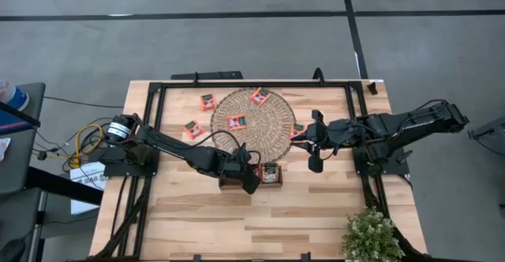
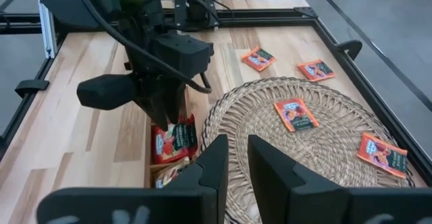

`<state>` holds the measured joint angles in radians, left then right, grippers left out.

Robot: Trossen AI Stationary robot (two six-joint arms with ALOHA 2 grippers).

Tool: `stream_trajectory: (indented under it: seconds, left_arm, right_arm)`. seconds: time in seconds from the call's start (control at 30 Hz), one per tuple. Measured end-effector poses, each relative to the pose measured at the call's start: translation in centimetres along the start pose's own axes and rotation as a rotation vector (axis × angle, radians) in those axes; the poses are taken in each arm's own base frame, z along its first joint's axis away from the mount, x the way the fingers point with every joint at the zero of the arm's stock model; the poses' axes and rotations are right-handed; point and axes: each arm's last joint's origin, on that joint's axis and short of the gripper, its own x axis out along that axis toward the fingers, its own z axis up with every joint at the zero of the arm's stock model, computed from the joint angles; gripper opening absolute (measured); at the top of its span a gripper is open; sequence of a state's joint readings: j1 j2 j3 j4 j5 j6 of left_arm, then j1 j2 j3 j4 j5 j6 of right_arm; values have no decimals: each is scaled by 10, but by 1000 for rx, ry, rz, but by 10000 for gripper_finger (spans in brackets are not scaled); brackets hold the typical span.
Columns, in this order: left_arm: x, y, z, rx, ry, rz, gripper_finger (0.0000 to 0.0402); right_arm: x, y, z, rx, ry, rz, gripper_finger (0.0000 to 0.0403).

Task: Pick & Place Tea
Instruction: Put the red tea bag into the middle section of the wooden organizer

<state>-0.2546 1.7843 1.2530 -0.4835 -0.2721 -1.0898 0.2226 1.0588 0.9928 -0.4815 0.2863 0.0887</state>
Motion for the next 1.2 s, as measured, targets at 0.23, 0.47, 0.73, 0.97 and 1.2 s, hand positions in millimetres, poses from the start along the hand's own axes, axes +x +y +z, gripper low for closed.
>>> stream_trajectory:
  seconds: [0.23, 0.47, 0.73, 0.97, 1.2]
  left_arm:
    - [6, 1, -4, 5, 44, 6, 86]
    - [6, 2, -5, 5, 70, 11, 86]
    - [8, 9, 0, -20, 81, 55, 86]
    - [9, 16, 11, -31, 83, 60, 86]
    - [9, 14, 9, -46, 150, 23, 86]
  right_arm:
    - [0, 0, 0, 1, -4, -1, 49]
    - [0, 0, 0, 10, -5, -3, 49]
    - [0, 0, 2, 22, -19, -2, 49]
    - [0, 0, 2, 31, -21, -1, 49]
    - [0, 0, 2, 30, -20, -1, 49]
